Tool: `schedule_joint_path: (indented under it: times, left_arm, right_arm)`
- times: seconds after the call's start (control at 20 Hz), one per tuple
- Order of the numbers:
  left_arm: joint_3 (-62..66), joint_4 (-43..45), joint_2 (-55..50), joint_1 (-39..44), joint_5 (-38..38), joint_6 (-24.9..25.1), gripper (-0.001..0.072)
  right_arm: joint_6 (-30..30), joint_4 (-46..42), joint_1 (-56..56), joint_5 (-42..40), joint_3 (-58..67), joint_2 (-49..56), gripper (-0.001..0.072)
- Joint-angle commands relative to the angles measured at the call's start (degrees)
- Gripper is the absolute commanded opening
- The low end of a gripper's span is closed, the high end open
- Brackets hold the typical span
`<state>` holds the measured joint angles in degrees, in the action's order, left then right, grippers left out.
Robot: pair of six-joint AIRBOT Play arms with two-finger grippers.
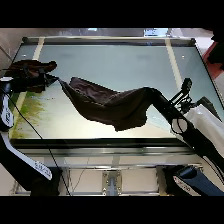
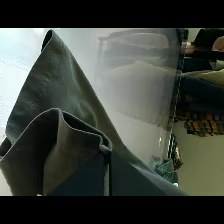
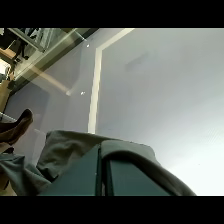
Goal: Fold the shirts.
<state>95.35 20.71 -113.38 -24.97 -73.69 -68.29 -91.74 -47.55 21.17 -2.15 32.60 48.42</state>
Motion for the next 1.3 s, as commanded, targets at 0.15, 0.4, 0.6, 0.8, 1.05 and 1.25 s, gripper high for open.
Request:
schedule_joint_path:
  times: [0.15,0.4,0.6,0.8,1.05,1.25]
  left_arm:
    - [0.07,1.22,0.42,-0.04,-2.56,0.74,0.0014]
    - [0.50,-45.11,6.62,-0.07,-6.49,16.72,0.0012]
    - [8.61,-45.92,16.85,-1.49,-12.68,17.75,0.0012]
    - [16.87,-42.71,31.28,-2.34,-12.02,17.88,0.0011]
    - [19.52,-12.07,50.27,-2.40,-9.55,16.85,0.0012]
    - [18.82,14.75,54.90,-2.40,-10.25,5.55,0.0012]
  right_arm:
    - [0.04,-0.09,0.00,-0.46,0.02,-0.15,0.0029]
    - [0.35,-6.95,-1.73,-2.73,1.60,-5.90,0.0027]
    - [0.26,-18.45,-7.10,15.67,13.62,-14.23,0.0027]
    - [0.17,-24.22,-9.35,26.38,28.00,-21.70,0.0027]
    - [-0.11,-29.07,-10.40,29.38,40.26,-23.78,0.0027]
    - [-6.12,-37.44,-10.40,34.40,40.35,-18.08,0.0027]
